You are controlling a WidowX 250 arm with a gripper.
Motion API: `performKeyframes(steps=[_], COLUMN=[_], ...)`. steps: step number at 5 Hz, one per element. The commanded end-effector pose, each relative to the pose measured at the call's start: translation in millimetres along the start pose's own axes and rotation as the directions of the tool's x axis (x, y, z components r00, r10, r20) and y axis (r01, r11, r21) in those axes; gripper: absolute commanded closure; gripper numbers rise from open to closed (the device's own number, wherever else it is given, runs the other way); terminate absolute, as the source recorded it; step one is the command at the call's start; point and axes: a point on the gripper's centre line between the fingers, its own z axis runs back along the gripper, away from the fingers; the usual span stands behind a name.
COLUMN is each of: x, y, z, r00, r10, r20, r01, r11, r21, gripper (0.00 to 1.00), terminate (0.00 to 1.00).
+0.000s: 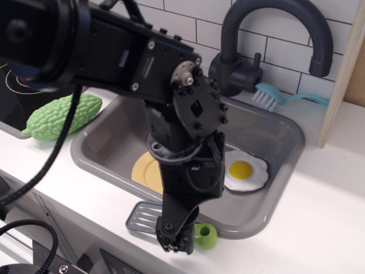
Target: Put spatula on plate sink
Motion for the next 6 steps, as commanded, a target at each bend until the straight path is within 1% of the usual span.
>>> performKeyframes(steps=[1,2,3,4,5,6], x=[2,3,4,6,10,19], y=[5,4,6,12,21,43], z=[-10,-12,-14,-11,-3,11], r00=[1.000,1.000,1.000,0.999,0.995,0.980], r10=[-0.010,-0.001,0.020,0.051,0.101,0.192], r20=[-0.010,-0.004,0.003,0.012,0.023,0.048], r01=[0.010,0.001,-0.020,-0.052,-0.102,-0.193], r11=[1.000,0.999,0.999,0.998,0.994,0.981], r21=[0.026,0.034,0.033,0.035,0.037,0.021], gripper=[0.00,0.00,1.00,1.00,1.00,1.00], terminate=[0.00,0.00,0.00,0.00,0.00,0.00])
